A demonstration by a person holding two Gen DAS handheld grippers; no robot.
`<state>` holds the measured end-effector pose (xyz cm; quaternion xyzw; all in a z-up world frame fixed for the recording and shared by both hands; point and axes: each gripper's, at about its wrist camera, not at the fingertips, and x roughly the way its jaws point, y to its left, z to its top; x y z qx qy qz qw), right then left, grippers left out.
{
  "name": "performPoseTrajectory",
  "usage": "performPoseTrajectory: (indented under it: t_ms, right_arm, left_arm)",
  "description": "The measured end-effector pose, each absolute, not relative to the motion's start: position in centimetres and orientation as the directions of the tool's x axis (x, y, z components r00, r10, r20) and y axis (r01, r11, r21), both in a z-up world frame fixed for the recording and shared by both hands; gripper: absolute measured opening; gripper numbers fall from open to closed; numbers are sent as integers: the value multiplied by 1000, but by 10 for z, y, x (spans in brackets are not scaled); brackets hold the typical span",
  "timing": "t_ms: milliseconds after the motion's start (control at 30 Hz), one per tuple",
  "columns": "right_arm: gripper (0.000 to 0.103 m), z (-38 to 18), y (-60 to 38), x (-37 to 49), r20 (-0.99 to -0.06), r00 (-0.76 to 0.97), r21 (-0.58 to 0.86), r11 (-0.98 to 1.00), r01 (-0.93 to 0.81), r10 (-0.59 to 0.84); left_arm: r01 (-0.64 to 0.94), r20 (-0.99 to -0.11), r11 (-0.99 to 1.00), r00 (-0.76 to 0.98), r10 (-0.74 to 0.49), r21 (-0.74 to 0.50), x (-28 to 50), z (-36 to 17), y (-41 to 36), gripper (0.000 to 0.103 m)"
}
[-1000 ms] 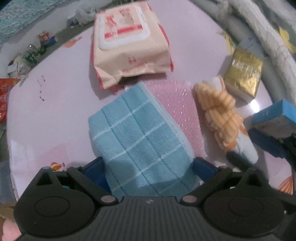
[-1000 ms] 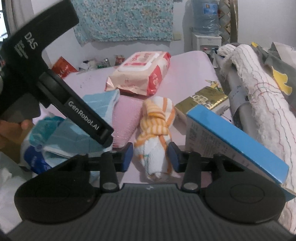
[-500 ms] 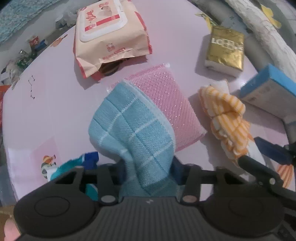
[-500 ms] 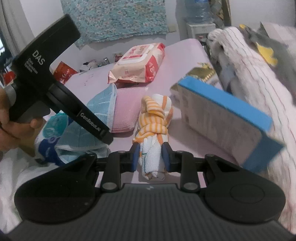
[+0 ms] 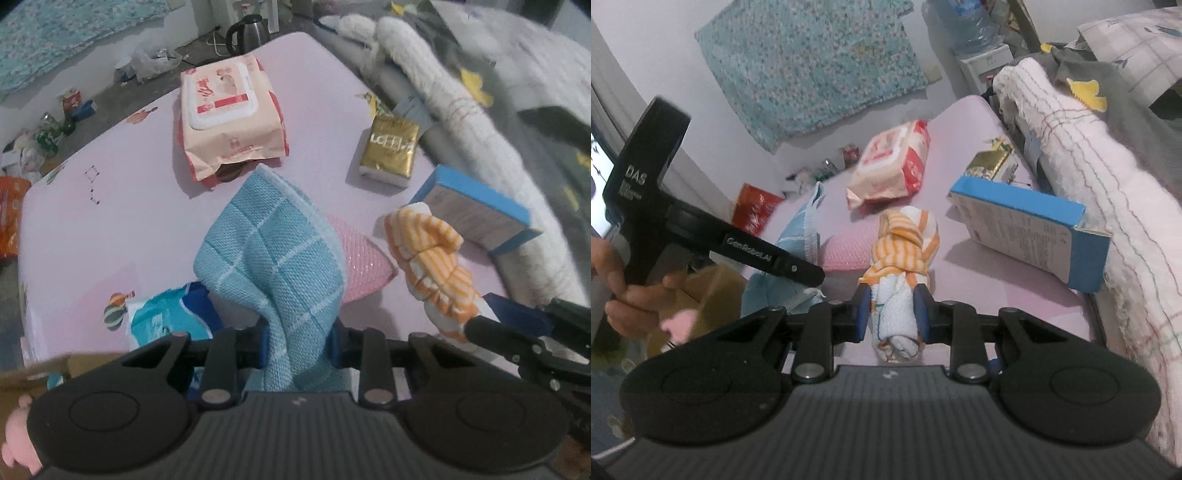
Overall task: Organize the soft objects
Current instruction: 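Carry the towel in the left tool and rolled cloth in the right tool to the box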
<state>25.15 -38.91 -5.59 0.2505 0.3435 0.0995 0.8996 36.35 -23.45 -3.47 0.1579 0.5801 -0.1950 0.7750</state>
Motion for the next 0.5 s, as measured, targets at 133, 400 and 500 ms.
performPoseTrajectory:
  t_ms: [133, 400, 500]
  right_arm:
    - [24, -50, -392, 235, -563, 750, 539, 842, 14, 347]
    - [24, -35, -388, 205, -537, 741, 594, 805, -7, 402]
    - [24, -29, -377, 202, -520, 731, 606, 794, -48, 442]
  left_arm:
    - [448, -962, 894, 244, -122, 0, 356, -28, -226, 31]
    - [424, -955, 905, 254, -154, -34, 338, -12, -210, 33]
    - [423, -957, 905, 247, -149, -31, 331, -14, -206, 33]
